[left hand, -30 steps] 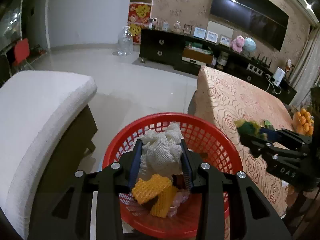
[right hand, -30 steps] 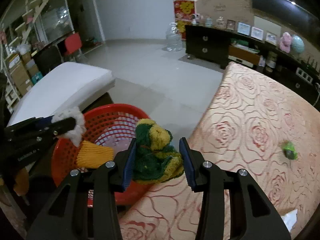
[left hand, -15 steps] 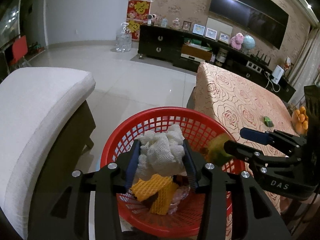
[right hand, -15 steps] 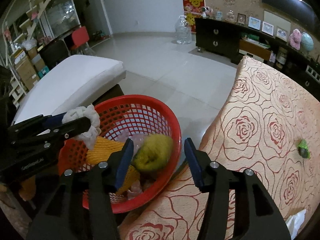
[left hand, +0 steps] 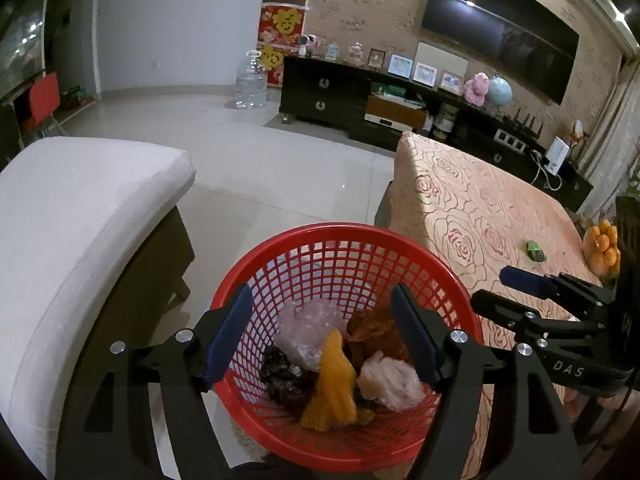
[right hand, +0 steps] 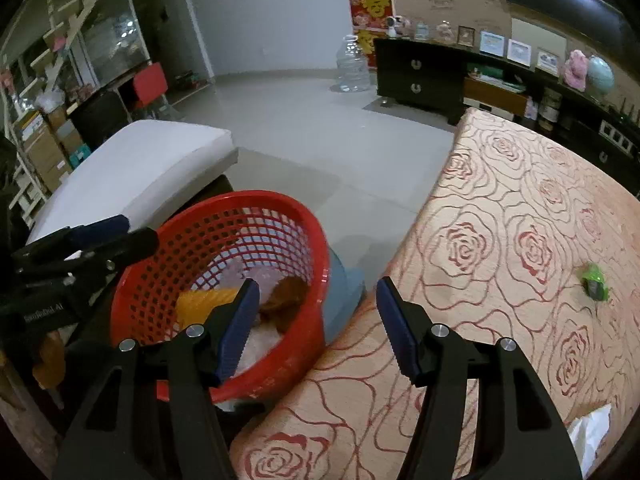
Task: Collect trash
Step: 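Open both tools to drop the sponge and mesh ball into the wastebasket, then move the right tool back to the crumpled white tissue on the table, then grasp the crumpled white tissue with the right tool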
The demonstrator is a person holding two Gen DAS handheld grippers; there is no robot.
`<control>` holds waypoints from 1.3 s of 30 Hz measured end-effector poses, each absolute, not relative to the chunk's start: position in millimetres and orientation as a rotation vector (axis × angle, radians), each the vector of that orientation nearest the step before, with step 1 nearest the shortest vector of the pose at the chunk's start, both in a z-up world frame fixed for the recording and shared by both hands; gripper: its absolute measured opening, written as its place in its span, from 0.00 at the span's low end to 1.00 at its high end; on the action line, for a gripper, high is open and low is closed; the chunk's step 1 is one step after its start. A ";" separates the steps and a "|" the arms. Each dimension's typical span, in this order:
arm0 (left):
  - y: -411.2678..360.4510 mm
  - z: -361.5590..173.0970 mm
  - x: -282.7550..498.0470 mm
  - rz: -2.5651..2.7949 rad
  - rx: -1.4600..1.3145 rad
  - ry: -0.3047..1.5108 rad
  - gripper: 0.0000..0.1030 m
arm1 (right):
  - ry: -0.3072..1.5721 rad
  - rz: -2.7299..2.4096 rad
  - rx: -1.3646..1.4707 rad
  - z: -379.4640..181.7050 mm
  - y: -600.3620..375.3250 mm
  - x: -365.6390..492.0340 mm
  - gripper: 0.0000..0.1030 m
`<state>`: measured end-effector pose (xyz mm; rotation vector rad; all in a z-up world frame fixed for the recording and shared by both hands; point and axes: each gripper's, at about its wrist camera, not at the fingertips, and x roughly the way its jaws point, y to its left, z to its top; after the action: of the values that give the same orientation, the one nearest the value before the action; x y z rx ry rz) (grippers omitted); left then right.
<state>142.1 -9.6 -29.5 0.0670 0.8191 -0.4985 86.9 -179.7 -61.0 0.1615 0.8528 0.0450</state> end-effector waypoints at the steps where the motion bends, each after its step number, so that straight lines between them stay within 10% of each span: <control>1: -9.5 -29.0 142.1 -0.498 0.067 0.818 0.68 | 0.851 0.036 0.165 -61.2 -182.9 84.5 0.57; 39: -117.9 -46.5 85.6 -0.726 0.212 0.839 0.72 | 0.898 -0.613 0.287 -131.4 -366.7 -86.7 0.79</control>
<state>85.6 -117.9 -46.5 0.2124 0.8391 -0.7257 -86.7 -366.7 -131.4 0.2875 0.8976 -0.6128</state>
